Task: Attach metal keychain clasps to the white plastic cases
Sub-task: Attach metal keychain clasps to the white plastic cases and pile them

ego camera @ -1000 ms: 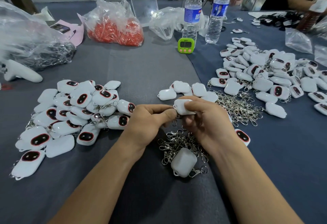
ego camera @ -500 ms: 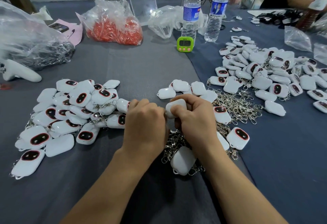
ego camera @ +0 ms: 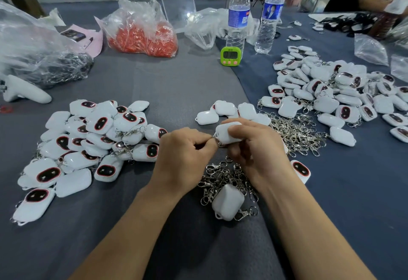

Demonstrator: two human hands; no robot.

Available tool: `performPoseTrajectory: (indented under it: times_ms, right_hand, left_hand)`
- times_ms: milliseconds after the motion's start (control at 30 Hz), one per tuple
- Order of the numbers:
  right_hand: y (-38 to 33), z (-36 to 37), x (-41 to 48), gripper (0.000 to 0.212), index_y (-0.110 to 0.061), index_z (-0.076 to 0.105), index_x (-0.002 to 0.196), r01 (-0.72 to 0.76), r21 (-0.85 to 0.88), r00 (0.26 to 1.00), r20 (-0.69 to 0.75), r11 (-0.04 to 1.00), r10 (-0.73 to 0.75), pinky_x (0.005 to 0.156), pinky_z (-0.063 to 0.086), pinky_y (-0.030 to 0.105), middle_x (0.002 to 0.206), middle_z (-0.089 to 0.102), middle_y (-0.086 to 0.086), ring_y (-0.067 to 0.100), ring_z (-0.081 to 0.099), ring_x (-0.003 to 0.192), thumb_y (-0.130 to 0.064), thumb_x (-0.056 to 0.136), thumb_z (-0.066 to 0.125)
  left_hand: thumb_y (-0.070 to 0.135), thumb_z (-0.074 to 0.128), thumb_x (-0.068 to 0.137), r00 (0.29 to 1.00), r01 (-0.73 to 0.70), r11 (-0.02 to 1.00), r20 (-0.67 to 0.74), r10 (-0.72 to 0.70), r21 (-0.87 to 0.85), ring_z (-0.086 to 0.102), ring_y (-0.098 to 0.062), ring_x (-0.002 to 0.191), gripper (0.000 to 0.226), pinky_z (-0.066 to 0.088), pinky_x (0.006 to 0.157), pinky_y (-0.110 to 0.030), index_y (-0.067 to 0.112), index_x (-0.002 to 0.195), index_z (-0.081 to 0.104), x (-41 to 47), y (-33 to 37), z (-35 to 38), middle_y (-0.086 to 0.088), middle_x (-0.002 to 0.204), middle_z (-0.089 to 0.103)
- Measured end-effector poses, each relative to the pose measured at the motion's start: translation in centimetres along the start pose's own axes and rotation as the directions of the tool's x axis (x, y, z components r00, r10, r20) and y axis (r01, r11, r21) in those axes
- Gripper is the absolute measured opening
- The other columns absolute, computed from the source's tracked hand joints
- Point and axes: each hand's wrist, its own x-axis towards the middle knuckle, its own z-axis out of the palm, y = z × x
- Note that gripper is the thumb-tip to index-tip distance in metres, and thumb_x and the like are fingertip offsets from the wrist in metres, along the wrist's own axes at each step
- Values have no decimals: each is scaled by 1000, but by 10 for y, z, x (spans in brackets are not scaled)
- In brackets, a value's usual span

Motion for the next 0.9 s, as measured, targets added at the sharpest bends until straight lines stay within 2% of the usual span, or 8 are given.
performPoseTrajectory:
  times_ms: [100,167,200,300,400,600,767,900]
  right_hand:
    - [12,6,0,13,-14,73,75,251,-411,957,-28,876,-288,43,35,25,54,59,1,16,44,44,-5,75,64]
    - [18,10,-1,13,-18,73,78,352,-561,911,22,749,-411,47,42,28,55,62,-4,16,52,48,-9,74,65]
    - [17,10,-1,14,-19,74,80,353,-531,916,28,770,-401,46,42,27,55,62,-4,14,52,47,-10,74,65]
    - [12,7,2,18,-21,77,86,278,-348,955,0,895,-296,43,40,24,56,64,2,16,55,45,-17,75,64]
    - [7,0,4,13,-26,79,84,279,-463,936,-67,841,-347,51,45,26,60,69,-3,10,59,50,-22,82,67]
    - [-8,-17,0,29,-29,75,102,113,-783,824,-270,611,-498,93,52,37,96,74,-11,13,66,94,-11,87,59]
    - [-11,-18,-5,51,-28,71,124,-107,-955,889,-217,277,-403,107,41,42,122,70,2,30,57,119,-12,77,59]
    - [-11,-15,-5,57,-30,59,136,-98,-988,931,-134,122,-340,107,31,41,134,55,2,27,49,127,-18,80,60]
  left_hand:
    - [13,72,77,967,-254,882,114,227,397,44,-25,56,29,36,62,-34,13,51,59,-3,-2,-2,-5,51,51]
    - [6,77,70,966,-258,833,158,206,490,46,-28,58,26,32,64,-33,15,52,59,-6,-1,-1,-5,52,51]
    - [7,75,72,974,-224,842,134,181,491,47,-29,59,24,30,65,-33,14,55,60,-7,0,-1,-6,54,52]
    - [14,72,84,994,-82,925,-40,104,371,52,-29,64,17,33,67,-34,12,67,71,1,0,-11,-6,62,62]
    - [18,73,82,995,12,972,-96,11,234,61,-23,68,7,45,67,-35,21,78,79,17,-4,-37,1,67,71]
    - [21,66,84,938,323,903,-219,-267,283,66,-12,80,16,45,67,-23,29,83,80,34,-40,-101,11,79,76]
    - [16,61,78,907,421,747,-223,-357,515,62,-39,80,22,49,73,-38,29,74,78,30,-47,-120,-6,81,74]
    - [25,52,73,915,402,703,-236,-327,586,65,-38,89,28,45,87,-41,30,82,78,29,-38,-112,-8,85,76]
